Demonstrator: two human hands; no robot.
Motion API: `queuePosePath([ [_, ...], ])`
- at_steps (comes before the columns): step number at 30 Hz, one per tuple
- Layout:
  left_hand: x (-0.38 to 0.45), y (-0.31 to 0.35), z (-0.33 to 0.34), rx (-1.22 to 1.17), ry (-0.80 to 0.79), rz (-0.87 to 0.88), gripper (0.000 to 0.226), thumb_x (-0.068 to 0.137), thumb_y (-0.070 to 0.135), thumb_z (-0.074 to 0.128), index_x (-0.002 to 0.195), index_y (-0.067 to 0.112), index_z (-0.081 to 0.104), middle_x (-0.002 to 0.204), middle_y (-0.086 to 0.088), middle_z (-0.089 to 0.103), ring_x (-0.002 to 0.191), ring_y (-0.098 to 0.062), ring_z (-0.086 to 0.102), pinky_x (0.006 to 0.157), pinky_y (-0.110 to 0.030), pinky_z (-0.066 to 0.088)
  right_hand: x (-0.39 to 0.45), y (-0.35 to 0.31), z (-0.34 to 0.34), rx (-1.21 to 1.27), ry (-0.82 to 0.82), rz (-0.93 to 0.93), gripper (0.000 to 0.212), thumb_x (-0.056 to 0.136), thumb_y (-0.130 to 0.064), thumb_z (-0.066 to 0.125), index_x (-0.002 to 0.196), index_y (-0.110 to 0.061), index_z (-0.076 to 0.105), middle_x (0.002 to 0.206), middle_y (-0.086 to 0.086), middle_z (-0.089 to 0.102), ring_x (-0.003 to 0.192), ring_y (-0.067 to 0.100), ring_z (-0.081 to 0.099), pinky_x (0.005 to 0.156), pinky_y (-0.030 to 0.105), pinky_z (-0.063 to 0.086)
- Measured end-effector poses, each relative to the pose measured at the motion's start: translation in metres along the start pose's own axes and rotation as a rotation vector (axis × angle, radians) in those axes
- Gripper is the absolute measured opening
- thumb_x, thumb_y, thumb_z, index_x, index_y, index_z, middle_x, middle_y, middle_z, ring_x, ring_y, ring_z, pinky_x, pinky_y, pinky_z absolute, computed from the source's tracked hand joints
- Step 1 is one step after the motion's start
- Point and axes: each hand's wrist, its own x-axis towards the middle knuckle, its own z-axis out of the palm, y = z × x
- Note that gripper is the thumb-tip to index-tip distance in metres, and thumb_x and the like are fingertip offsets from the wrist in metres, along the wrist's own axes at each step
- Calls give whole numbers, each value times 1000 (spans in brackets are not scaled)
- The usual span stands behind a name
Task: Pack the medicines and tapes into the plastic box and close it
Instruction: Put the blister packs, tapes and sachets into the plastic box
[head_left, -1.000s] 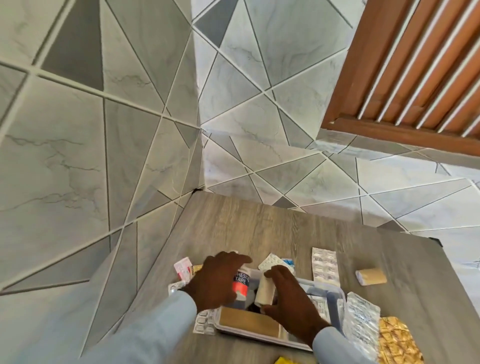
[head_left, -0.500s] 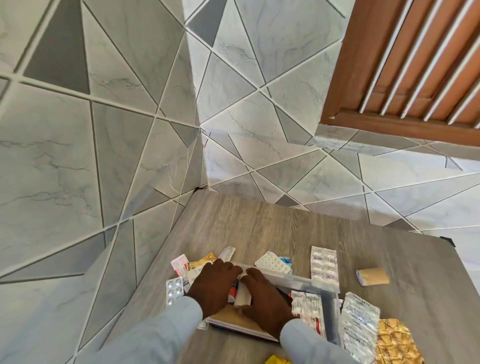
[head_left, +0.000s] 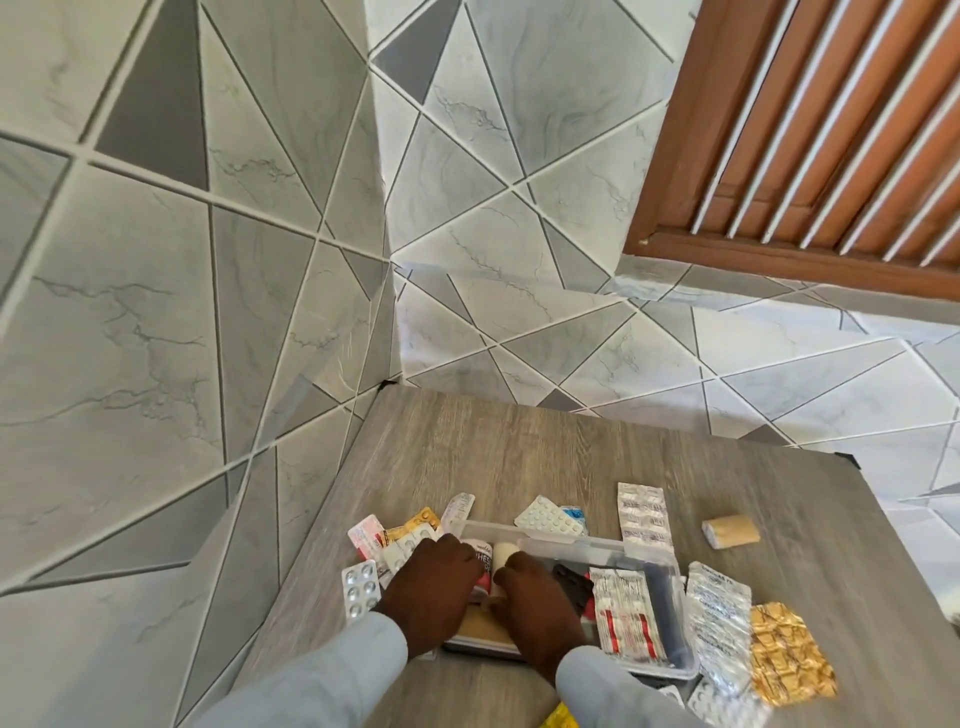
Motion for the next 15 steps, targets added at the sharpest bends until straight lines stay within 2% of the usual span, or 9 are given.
queuePosePath([
  [5,-10,-5,0,-80,44,11,30,90,18,45,118,18,56,128,-5,56,119,-25,48,103,-38,35,-11,-11,0,49,80,44,31,94,-19,46,123,-11,56,131,10,53,119,26,50,101,31,37],
  [8,-8,-8,3,-100,68,79,29,88,22,46,114,19,59,123,-3,59,116,-24,50,100,-39,38,-28,-8,-2,81,144,99,34,93,-26,50,125,-15,54,132,7,52,119,26,50,101,34,38],
  [10,-4,-9,4,-106,107,134,21,82,25,52,100,24,64,108,0,65,103,-22,59,88,-39,47,-42,-3,-2,116,197,123,33,91,-26,52,123,-18,55,126,6,55,116,24,51,99,33,39],
  [12,0,-3,3,-106,140,163,13,70,29,61,83,30,66,87,7,68,83,-17,65,68,-33,54,-61,6,-2,139,266,147,31,89,-23,53,120,-18,57,121,6,57,115,23,50,99,31,37],
  [13,3,2,4,-123,173,180,13,68,30,62,81,31,66,84,8,68,80,-16,66,65,-33,55,-72,12,-3,141,298,169,29,88,-23,52,117,-18,57,120,5,57,115,23,50,99,31,37],
  [15,8,14,4,-211,178,208,19,75,28,56,91,28,67,96,4,68,91,-20,64,77,-38,54,-91,23,-6,149,353,212,23,88,-23,52,109,-18,58,114,4,58,111,24,52,94,30,38],
])
